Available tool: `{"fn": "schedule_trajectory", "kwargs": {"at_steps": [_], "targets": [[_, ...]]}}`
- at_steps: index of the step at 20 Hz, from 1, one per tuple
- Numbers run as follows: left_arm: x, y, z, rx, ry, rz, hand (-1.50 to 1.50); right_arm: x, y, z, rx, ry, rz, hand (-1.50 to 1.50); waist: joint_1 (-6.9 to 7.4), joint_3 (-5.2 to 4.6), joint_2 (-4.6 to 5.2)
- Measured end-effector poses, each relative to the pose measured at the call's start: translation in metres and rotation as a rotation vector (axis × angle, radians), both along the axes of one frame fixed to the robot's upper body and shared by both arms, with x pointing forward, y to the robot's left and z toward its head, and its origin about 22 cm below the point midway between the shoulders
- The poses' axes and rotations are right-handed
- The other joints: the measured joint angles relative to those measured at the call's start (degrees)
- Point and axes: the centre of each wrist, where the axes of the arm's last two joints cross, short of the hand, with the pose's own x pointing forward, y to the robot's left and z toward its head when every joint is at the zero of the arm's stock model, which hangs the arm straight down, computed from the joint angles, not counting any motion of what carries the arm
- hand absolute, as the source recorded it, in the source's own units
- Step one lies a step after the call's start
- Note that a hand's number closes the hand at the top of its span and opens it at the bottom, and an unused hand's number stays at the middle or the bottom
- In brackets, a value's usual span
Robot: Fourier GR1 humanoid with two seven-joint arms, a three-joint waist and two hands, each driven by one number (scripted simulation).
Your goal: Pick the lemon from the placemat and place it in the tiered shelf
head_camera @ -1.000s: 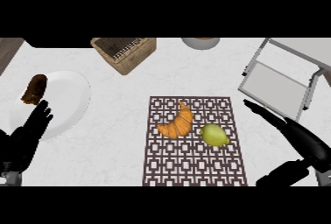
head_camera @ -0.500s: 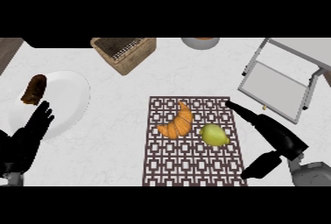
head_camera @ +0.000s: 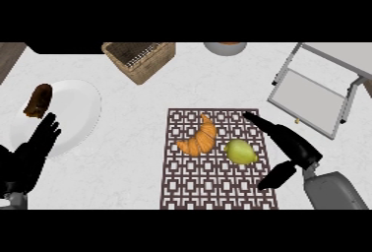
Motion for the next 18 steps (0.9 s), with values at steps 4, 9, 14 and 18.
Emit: {"fn": "schedule_trajectory", "kwargs": {"at_steps": [4,9,14,18], "targets": [[0.006,0.002,0.003,0.006,0.002,-0.003,0.00,0.010,0.003,-0.015,0.010,-0.012,0.001,-1.50,0.00,0.01,0.02],[0.003,-0.002,-0.001,0.002,0.005,0.000,0.00,0.016,0.015,-0.031,0.020,-0.022,0.003,-1.50,0.01,-0.04,-0.03],[0.002,0.001,-0.001,0.007,0.004,0.003,0.00,0.021,0.022,-0.034,0.016,-0.002,0.016,1.50,-0.09,-0.21,-0.18],[0.007,-0.002,-0.002,0.006,0.008,0.004,0.00,0.026,0.024,-0.036,0.032,0.004,0.021,1.50,-0.22,-0.37,-0.38]]}}
